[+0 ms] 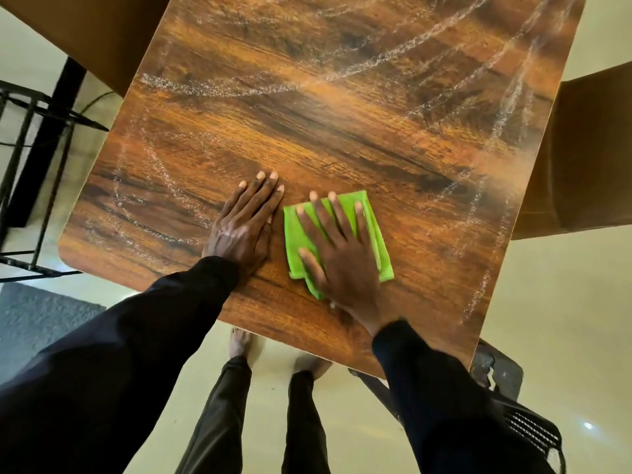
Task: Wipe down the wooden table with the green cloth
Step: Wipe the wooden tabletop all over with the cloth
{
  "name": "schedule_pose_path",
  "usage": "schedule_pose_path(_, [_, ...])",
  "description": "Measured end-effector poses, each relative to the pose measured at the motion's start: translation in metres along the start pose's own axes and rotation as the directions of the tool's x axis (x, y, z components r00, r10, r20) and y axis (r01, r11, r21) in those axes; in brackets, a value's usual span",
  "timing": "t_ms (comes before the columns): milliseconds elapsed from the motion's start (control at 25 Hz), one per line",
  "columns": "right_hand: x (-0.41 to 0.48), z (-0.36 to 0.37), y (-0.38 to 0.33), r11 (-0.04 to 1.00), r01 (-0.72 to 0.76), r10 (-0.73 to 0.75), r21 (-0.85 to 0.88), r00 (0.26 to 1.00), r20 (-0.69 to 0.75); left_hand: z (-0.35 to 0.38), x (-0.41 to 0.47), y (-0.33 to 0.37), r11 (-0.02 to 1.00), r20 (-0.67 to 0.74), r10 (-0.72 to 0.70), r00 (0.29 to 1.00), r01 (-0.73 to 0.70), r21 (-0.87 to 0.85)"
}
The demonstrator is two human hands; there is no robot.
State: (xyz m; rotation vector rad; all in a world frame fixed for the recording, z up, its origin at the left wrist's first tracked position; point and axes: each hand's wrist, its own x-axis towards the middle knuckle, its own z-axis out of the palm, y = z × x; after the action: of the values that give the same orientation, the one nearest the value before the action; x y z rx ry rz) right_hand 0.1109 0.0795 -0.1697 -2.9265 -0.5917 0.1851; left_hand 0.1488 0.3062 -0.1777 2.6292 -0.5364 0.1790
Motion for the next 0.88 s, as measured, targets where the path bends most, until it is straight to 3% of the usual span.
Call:
schedule_pose_path(120, [-0.049,0.002,0.011,0.989,-0.147,0.147,-0.011,0.989,-0.011,0.0,-0.001,0.001,1.0,0.009,0.002,1.0,-0.002,-0.016])
schedule_pose_path(200, [-0.029,-0.002,0.015,0.934,-0.358,0.356,-0.008,0.931,-0.08,-0.003,-0.001,0.0,1.0,0.023,0.011,1.0,-0.011,-0.013])
schedule_pose_path(280, [-0.001,-0.002,0.001,0.89,-0.457,0.454,0.007,0.883,-0.118,-0.007,-0.003,0.001,1.0,0.029,0.008,1.0,-0.007,-0.03])
schedule_pose_path(400, [-0.006,0.008,-0.04,0.948,-0.317,0.315,0.006,0.941,-0.125,-0.012,-0.005,0.009,0.996,0.026,-0.001,1.0,0.003,-0.085])
schedule_pose_path(560, [-0.096,0.022,-0.071,0.992,-0.127,0.127,0.012,0.991,-0.032,-0.014,-0.016,0.015,0.987,0.066,0.028,0.997,-0.017,-0.162])
schedule_pose_path(680, [-0.13,0.01,-0.031,0.981,-0.196,0.196,0.008,0.98,-0.032,-0.006,-0.028,0.041,0.979,0.094,0.051,0.994,-0.031,-0.2])
schedule_pose_path(800, [-0.09,0.001,-0.002,0.912,-0.41,0.408,0.011,0.905,-0.122,0.009,-0.034,0.073,0.974,0.101,0.027,0.994,-0.003,-0.229])
schedule_pose_path(880, [-0.074,0.001,-0.011,0.901,-0.432,0.432,0.025,0.892,-0.131,0.018,-0.038,0.085,0.974,0.069,-0.04,0.997,0.054,-0.219])
